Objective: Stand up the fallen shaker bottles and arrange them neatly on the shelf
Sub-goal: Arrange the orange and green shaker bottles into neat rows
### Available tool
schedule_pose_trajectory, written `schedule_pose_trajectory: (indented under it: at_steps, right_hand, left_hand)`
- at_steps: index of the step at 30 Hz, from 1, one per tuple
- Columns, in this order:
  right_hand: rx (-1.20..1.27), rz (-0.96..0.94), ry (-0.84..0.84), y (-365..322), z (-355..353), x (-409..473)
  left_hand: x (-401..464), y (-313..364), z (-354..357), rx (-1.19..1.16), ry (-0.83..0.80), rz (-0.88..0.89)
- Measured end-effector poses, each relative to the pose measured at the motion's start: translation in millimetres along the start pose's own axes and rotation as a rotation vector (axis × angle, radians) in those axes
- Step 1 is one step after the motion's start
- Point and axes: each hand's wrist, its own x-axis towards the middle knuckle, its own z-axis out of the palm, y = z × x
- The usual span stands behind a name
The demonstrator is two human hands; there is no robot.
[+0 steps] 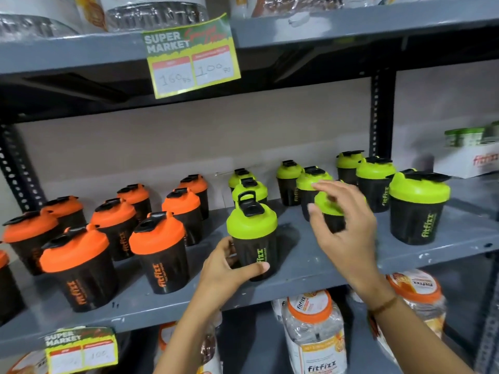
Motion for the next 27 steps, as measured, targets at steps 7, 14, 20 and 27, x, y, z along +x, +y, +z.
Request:
schedule_pose_trajectory:
  at_steps: [7,14,20,27]
  right_hand:
    - [-0.200,0.545,-0.218,51.4,-35.0,-19.0]
    - [-0.365,0.596,-0.449,70.9,-37.2,-17.2]
    - [-0.338,0.609,-0.443,72.3,-43.1,-16.5]
    - [-0.213,0.604,-0.465,73.3,-55.3,-20.2]
  left_hand:
    - [2.4,0.0,9.1,0.022,0.034,0.017]
    - [0.2,6.5,17.3,0.085,0.085,0.017]
    - [-0.4,8.2,20.2,0.119,0.091,0.024]
    - [-6.1,15.5,15.8,-0.021,0.047,0.012]
